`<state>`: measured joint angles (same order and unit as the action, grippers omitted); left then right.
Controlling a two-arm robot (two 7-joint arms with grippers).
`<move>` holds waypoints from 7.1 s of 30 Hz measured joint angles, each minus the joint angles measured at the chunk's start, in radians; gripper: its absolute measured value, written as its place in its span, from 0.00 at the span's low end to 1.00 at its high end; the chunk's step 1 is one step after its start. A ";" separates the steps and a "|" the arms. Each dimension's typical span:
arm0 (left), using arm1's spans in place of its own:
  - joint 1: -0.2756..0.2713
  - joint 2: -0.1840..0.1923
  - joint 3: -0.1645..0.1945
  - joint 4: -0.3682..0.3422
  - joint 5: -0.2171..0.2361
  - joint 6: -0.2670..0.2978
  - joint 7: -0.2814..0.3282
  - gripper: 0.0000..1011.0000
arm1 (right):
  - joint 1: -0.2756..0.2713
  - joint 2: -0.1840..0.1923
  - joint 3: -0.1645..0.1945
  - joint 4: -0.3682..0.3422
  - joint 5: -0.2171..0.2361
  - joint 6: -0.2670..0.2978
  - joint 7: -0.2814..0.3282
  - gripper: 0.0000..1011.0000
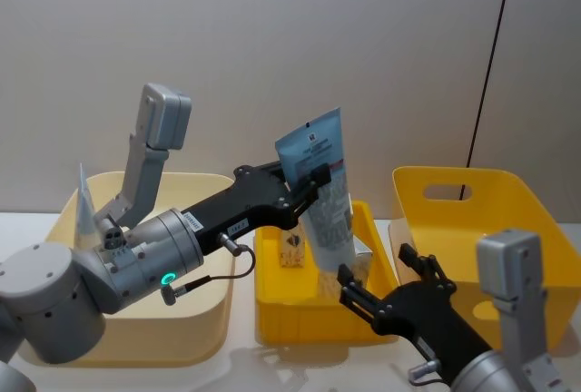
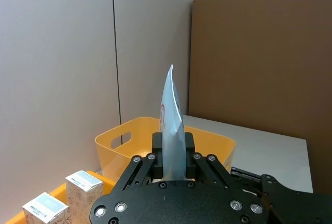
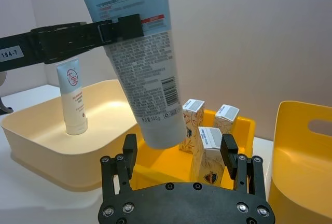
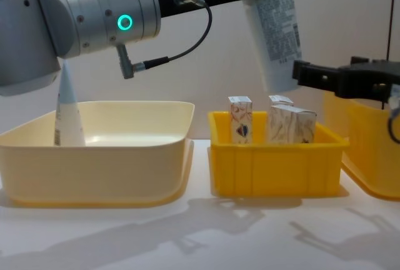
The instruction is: Bimanual collaborative sorting of washing and personal care products
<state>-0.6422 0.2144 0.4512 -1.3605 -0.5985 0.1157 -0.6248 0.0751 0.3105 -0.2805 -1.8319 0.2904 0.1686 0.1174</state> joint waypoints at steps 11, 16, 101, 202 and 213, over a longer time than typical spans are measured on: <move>-0.001 -0.001 0.001 0.001 -0.001 0.001 -0.001 0.22 | 0.059 -0.050 -0.065 0.053 -0.098 -0.004 -0.056 0.99; -0.001 -0.001 0.002 0.001 -0.001 0.001 -0.002 0.22 | 0.078 -0.073 -0.086 0.076 -0.139 -0.013 -0.085 0.99; -0.001 -0.001 0.002 0.001 0.000 0.001 -0.002 0.99 | 0.249 -0.164 0.057 0.382 -0.404 -0.142 -0.412 0.53; 0.140 0.058 0.002 -0.092 0.138 -0.034 0.212 0.99 | 0.127 -0.147 0.168 0.234 -0.146 -0.148 -0.164 0.99; 0.240 0.099 0.003 -0.158 0.236 -0.060 0.363 0.99 | 0.026 -0.066 0.115 0.155 -0.079 -0.142 -0.112 0.99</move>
<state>-0.4021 0.3134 0.4537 -1.5185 -0.3624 0.0556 -0.2616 0.1009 0.2446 -0.1655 -1.6773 0.2113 0.0270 0.0059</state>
